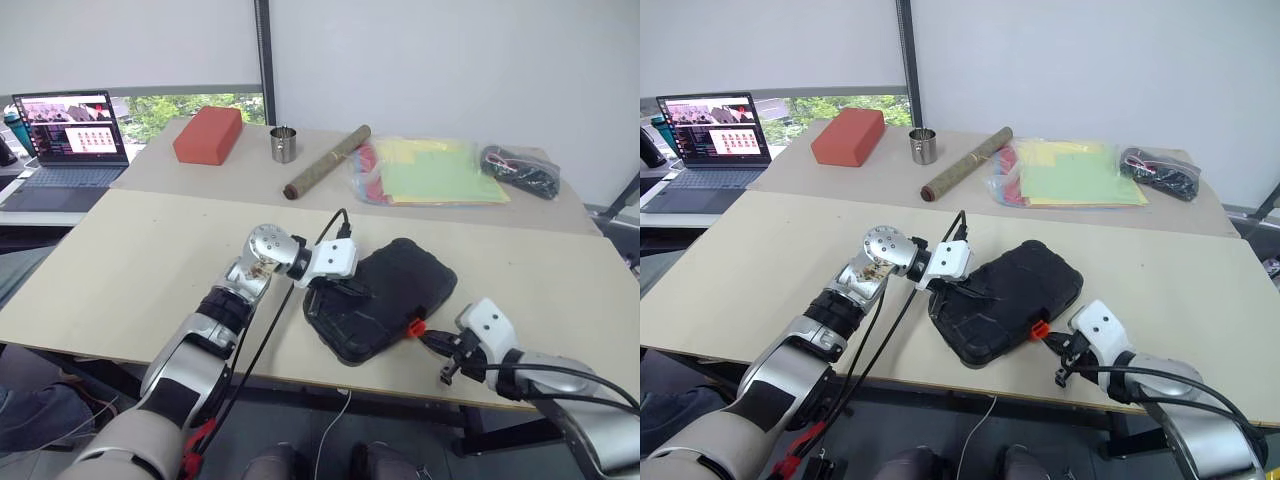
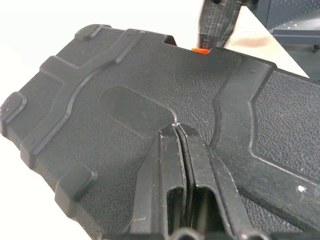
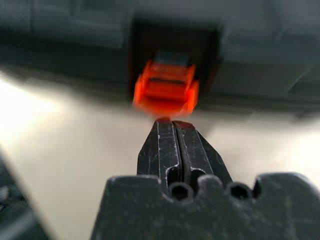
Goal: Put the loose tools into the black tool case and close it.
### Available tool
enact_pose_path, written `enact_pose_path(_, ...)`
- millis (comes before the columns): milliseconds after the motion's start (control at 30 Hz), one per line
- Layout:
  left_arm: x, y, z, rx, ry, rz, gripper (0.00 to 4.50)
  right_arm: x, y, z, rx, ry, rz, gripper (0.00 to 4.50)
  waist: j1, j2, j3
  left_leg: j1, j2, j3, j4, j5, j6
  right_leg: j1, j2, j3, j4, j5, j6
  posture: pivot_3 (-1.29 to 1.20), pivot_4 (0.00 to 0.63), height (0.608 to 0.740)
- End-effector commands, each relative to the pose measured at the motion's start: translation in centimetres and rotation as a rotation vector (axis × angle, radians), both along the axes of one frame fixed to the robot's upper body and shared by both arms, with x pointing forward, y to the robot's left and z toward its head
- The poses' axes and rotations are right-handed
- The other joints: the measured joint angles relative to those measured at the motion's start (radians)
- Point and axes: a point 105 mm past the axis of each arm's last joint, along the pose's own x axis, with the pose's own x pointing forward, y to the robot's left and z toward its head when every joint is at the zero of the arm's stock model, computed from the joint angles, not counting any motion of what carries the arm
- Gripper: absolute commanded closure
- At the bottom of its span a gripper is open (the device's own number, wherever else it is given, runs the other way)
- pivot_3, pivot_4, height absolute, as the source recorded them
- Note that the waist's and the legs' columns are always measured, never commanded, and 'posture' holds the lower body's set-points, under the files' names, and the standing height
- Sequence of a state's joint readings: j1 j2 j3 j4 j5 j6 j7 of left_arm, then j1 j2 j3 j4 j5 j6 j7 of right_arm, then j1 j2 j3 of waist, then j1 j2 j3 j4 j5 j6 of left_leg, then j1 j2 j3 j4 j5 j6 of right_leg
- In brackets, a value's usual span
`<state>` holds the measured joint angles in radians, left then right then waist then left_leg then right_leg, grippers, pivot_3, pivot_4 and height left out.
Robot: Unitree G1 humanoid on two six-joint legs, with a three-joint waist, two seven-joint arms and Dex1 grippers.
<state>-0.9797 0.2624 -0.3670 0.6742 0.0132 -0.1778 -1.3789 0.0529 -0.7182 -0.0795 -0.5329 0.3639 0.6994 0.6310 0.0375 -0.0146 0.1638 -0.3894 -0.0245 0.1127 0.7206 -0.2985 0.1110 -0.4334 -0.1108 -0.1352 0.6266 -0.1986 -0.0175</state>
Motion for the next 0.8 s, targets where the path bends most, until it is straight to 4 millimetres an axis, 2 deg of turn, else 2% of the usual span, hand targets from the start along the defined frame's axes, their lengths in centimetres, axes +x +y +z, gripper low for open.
enact_pose_path(33, -0.3, 0.6, -3.1, 0.113, 0.054, 0.008, 4.39, 0.4, 1.7, 4.6, 0.079, -0.141, 0.060, 4.50, -0.004, 0.000, 0.000, 0.000, 0.000, 0.000, 0.000, 0.000, 0.000, 0.000, 0.000, 0.000, 0.000, 0.000, 0.000, 0.00, 0.150, 0.737)
enact_pose_path(167, -0.2, 0.5, -3.2, 0.113, 0.056, 0.006, 4.39, 0.7, 2.1, 5.4, 0.133, -0.145, 0.053, 4.50, -0.020, 0.000, 0.000, 0.000, 0.001, 0.000, -0.001, 0.001, 0.001, -0.001, 0.000, 0.000, 0.000, 0.000, 0.000, 0.00, 0.150, 0.737)
enact_pose_path(400, -0.2, 0.6, -3.6, 0.122, 0.052, 0.007, 4.39, 1.0, 1.9, 4.1, 0.101, -0.121, 0.033, 4.50, -0.017, 0.002, -0.003, 0.002, 0.000, 0.000, -0.005, 0.000, 0.001, 0.000, 0.000, 0.000, -0.001, 0.000, 0.000, 0.00, 0.150, 0.737)
enact_pose_path(567, 0.0, 1.2, -3.7, 0.126, 0.050, 0.017, 4.39, -0.5, 0.8, 4.2, 0.081, -0.101, 0.025, 4.50, -0.015, 0.002, -0.006, 0.002, 0.000, 0.001, -0.004, 0.000, 0.004, 0.002, 0.000, 0.000, -0.002, 0.001, -0.002, 0.00, 0.150, 0.737)
enact_pose_path(633, 0.1, 1.4, -3.7, 0.127, 0.050, 0.020, 4.50, -1.3, 0.4, 3.9, 0.092, -0.064, 0.018, 3.91, -0.014, 0.002, -0.006, 0.003, 0.000, 0.001, -0.004, 0.000, 0.003, 0.002, 0.000, 0.000, -0.002, 0.000, 0.000, 0.00, 0.150, 0.737)
enact_pose_path(667, 0.1, 1.4, -3.7, 0.127, 0.051, 0.023, 4.50, -1.7, 0.3, 3.5, 0.099, -0.039, 0.012, 3.77, -0.014, 0.002, -0.006, 0.003, 0.000, 0.001, -0.005, -0.001, 0.002, 0.002, 0.000, 0.000, -0.003, 0.000, 0.000, 0.00, 0.150, 0.737)
enact_pose_path(800, 0.2, 1.5, -3.7, 0.126, 0.053, 0.029, 4.50, -2.0, 0.6, 2.1, 0.082, 0.000, 0.007, 2.30, -0.017, 0.002, -0.006, 0.006, 0.000, 0.001, -0.006, -0.002, 0.001, 0.005, 0.000, 0.000, -0.003, 0.000, 0.001, 0.00, 0.150, 0.737)
